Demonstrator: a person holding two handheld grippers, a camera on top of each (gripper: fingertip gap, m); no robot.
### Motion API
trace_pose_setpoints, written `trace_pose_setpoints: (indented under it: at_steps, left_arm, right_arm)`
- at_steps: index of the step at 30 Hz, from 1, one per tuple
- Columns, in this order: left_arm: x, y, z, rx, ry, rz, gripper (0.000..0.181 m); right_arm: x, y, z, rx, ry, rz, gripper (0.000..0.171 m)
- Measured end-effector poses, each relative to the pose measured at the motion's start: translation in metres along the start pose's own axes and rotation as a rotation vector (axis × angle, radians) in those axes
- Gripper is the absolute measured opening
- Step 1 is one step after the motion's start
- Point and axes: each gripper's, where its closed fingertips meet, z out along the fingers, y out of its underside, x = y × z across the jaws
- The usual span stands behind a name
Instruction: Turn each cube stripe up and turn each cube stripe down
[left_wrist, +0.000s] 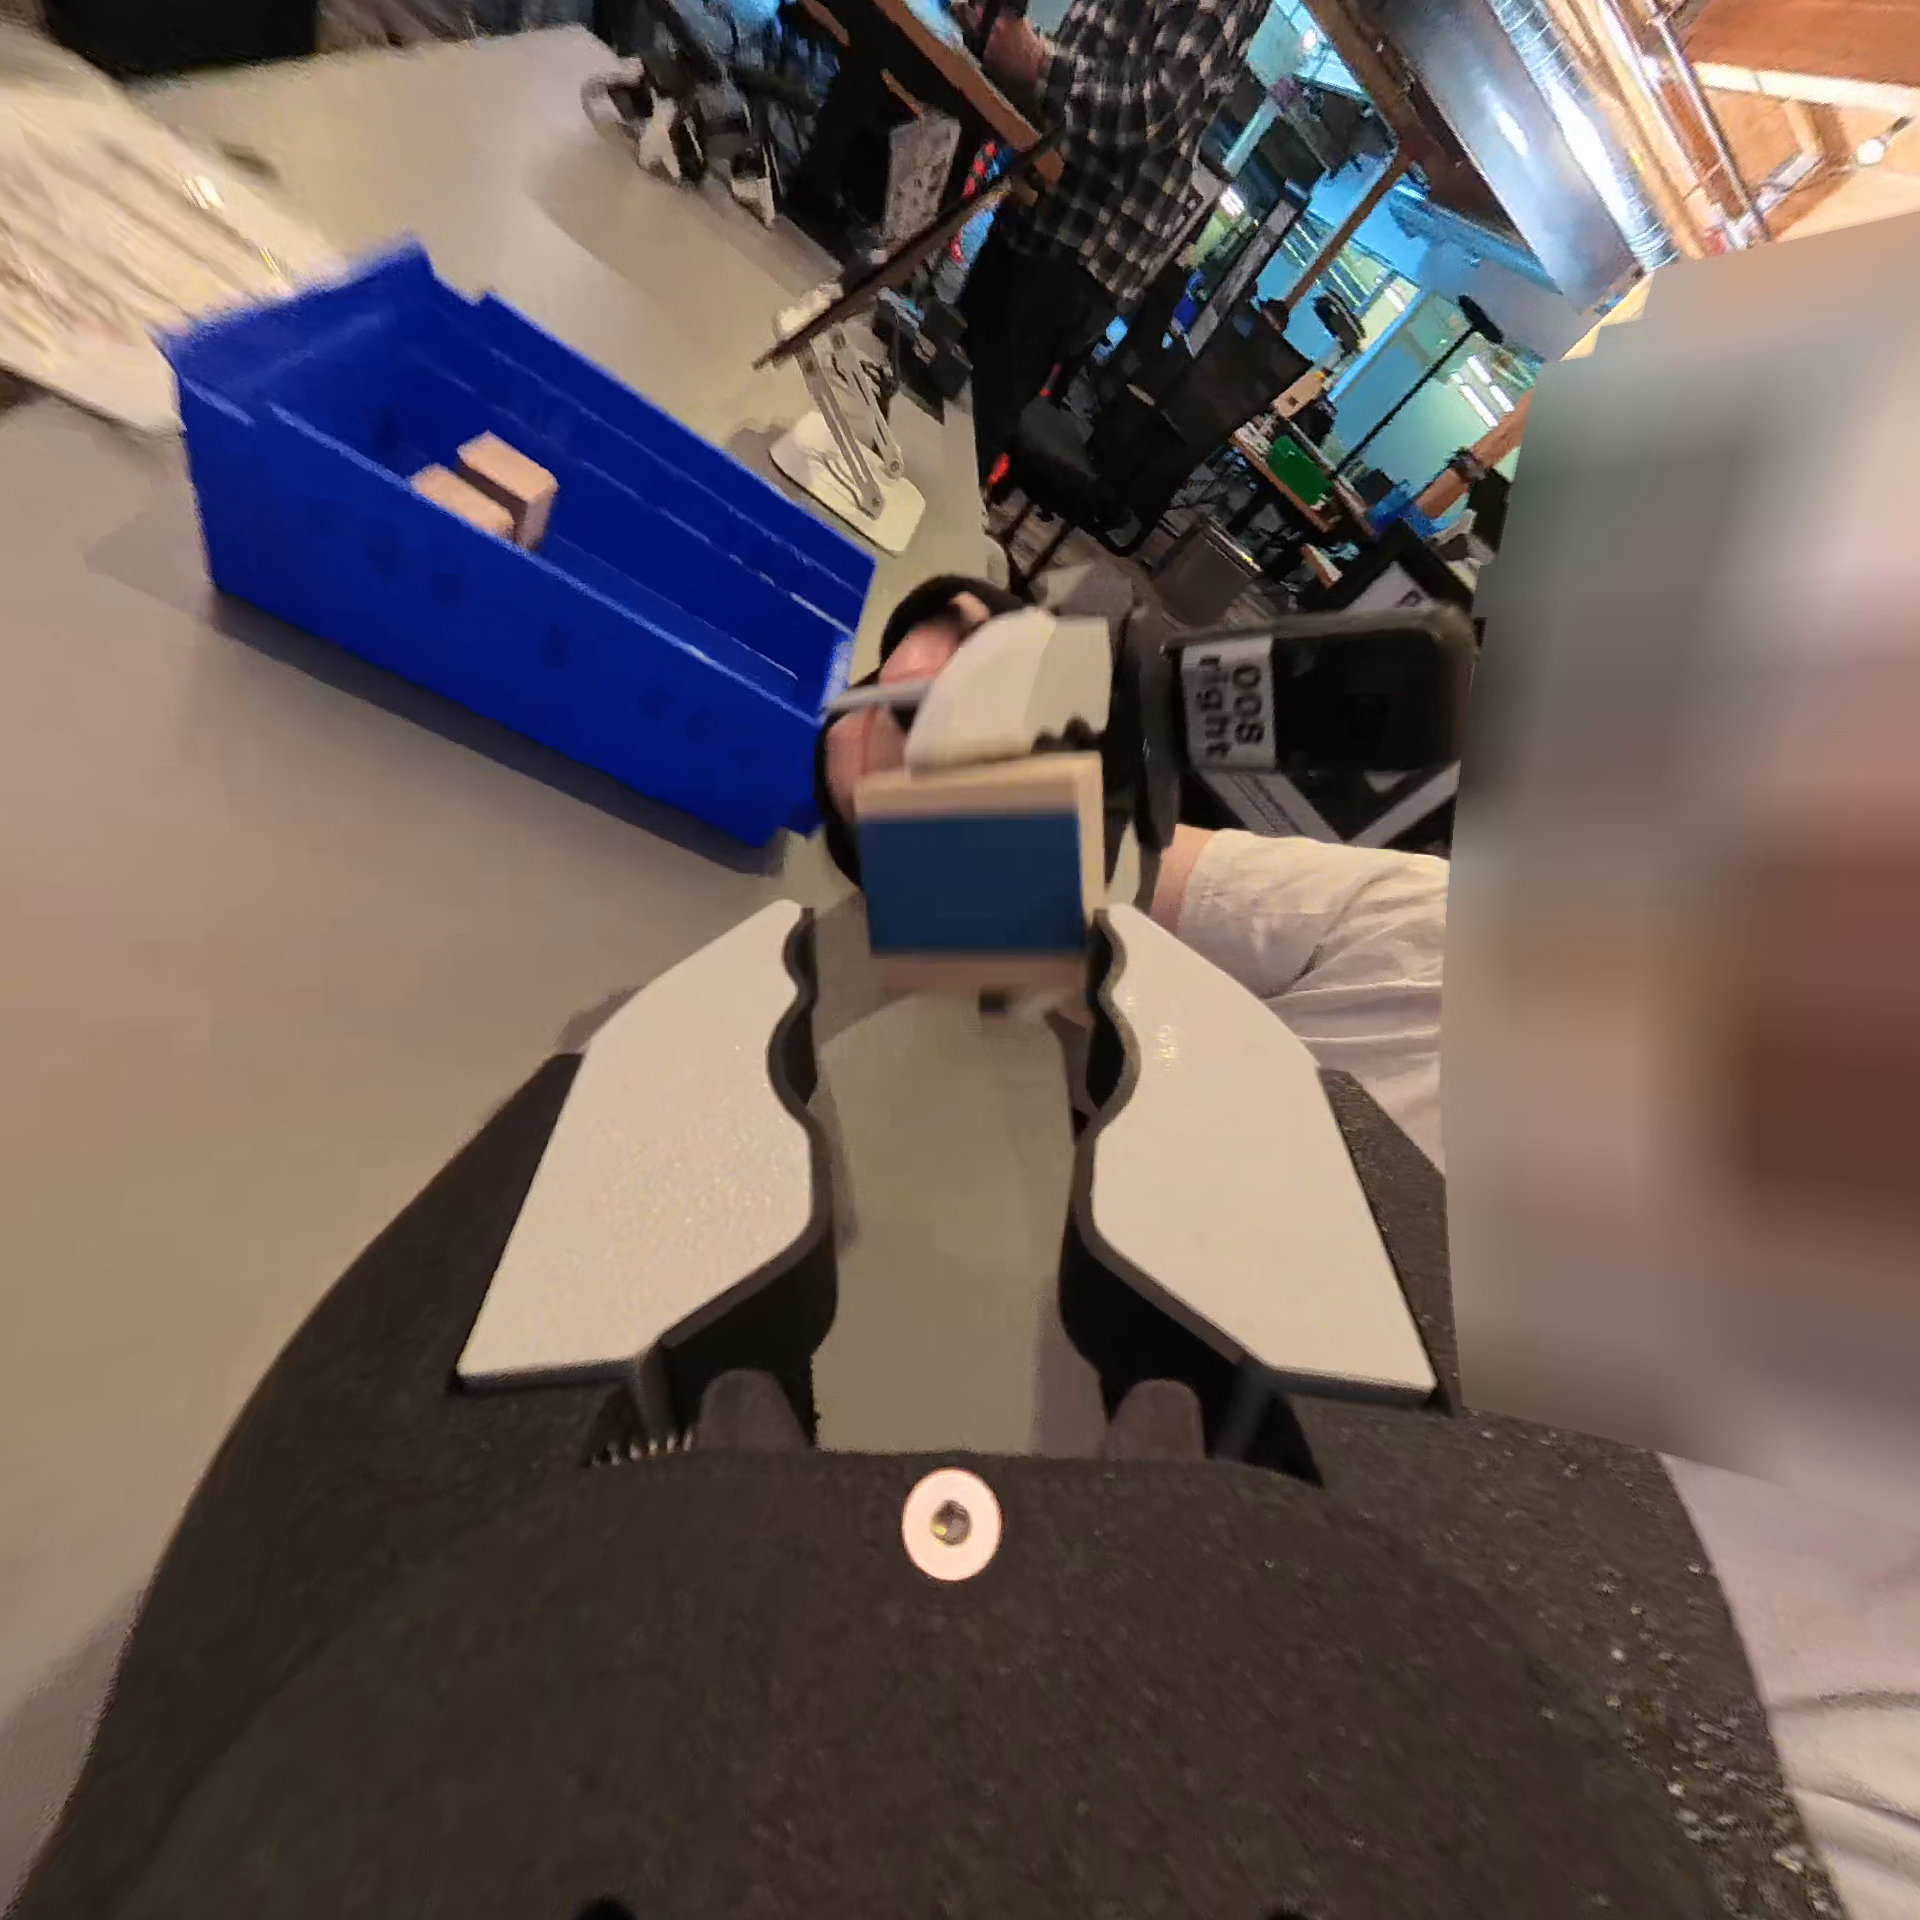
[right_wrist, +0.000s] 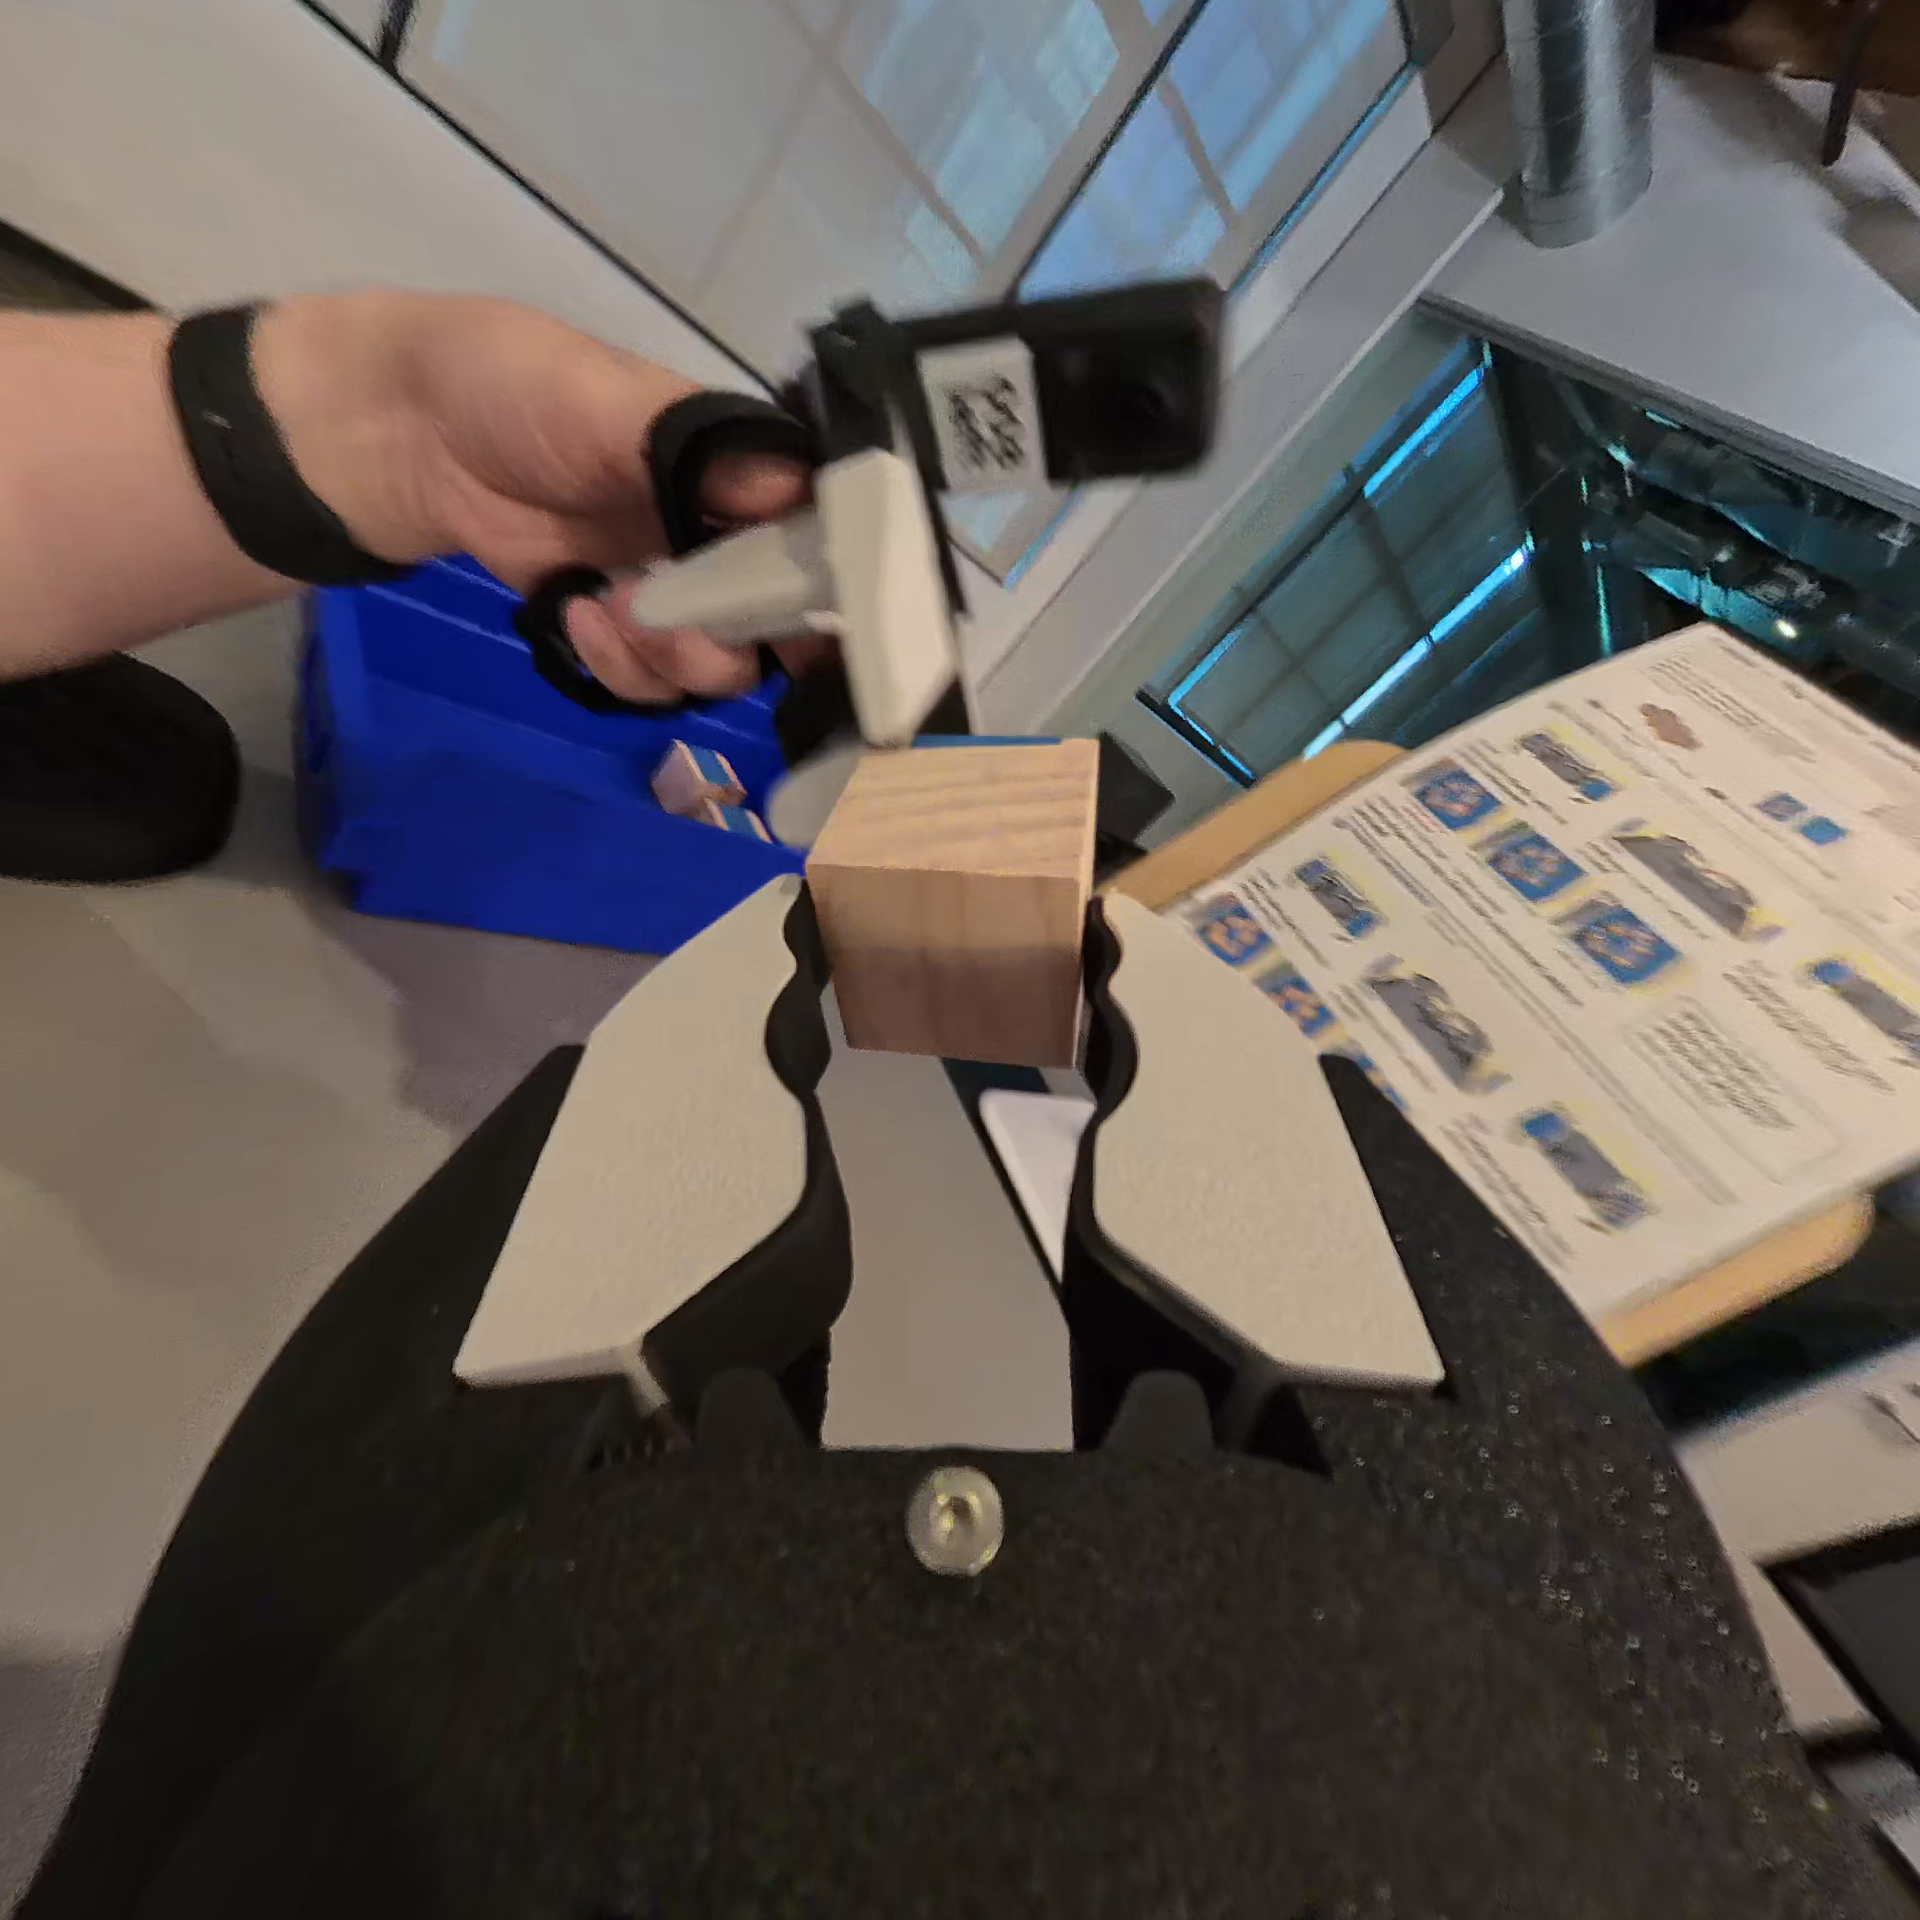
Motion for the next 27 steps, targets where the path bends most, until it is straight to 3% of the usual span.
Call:
trace_pose_setpoints:
  at_steps: [2, 5, 7, 10, 13, 16, 20, 27]
  left_arm:
    - [-0.001, -0.011, -0.015, 0.048, -0.094, 0.115, 0.050]
    - [-0.001, -0.025, -0.037, 0.114, -0.278, 0.299, 0.050]
    - [0.001, -0.027, -0.044, 0.133, -0.351, 0.361, 0.050]
    - [0.001, -0.025, -0.043, 0.128, -0.381, 0.372, 0.045]
    - [-0.001, -0.019, -0.033, 0.091, -0.356, 0.331, 0.045]
    - [-0.007, -0.012, -0.023, 0.043, -0.361, 0.309, 0.046]
    - [-0.014, 0.000, -0.011, -0.047, -0.391, 0.331, 0.046]
    - [-0.016, 0.014, 0.001, -0.149, -0.434, 0.376, 0.047]
  right_arm:
    - [0.042, 0.004, -0.020, -0.106, 0.030, 0.043, 0.047]
    - [0.104, 0.033, -0.070, -0.282, 0.039, 0.344, 0.047]
    - [0.142, 0.077, -0.107, -0.410, 0.136, 0.529, 0.047]
    - [0.168, 0.173, -0.152, -0.687, 0.275, 0.768, 0.047]
    - [0.145, 0.239, -0.157, -0.812, 0.178, 1.085, 0.047]
    - [0.122, 0.293, -0.164, -1.025, 0.171, 1.148, 0.047]
    - [0.097, 0.315, -0.160, -1.167, 0.114, 1.168, 0.047]
    - [0.081, 0.345, -0.162, -1.323, 0.177, 1.182, 0.047]
